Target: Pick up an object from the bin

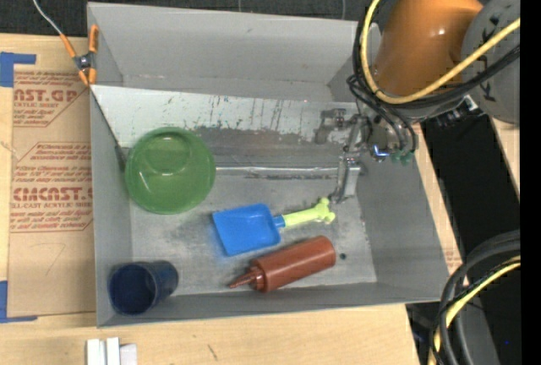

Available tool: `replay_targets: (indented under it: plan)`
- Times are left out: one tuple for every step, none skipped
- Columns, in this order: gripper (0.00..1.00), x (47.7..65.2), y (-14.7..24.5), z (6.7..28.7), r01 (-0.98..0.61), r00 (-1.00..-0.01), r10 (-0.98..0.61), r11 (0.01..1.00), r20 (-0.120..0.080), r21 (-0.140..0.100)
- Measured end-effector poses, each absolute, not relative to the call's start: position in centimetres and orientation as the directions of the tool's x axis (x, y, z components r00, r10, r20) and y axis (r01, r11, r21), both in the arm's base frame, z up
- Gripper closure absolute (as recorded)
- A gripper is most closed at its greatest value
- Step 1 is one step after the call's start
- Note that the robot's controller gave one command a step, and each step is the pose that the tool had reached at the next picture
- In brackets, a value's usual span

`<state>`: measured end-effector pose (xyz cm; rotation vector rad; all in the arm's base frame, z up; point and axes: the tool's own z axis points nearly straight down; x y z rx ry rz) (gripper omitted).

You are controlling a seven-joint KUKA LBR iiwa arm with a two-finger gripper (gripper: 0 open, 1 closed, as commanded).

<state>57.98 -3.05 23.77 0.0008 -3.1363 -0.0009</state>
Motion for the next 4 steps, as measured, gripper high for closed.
replay_targets:
  plan:
    - [0.00,58.1,-3.1,24.2,-0.001,-1.000,-0.001,1.000,-0.003,0.000]
    - [0.00,56.5,-3.2,16.7,-0.021,-1.000,-0.021,1.000,-0.004,0.000]
    - [0.00,55.8,-9.7,7.4,-0.240,-0.971,-0.240,0.971,-0.007,-0.002]
    - [1.00,49.2,-0.4,7.6,-0.423,-0.906,-0.423,0.906,-0.005,0.000]
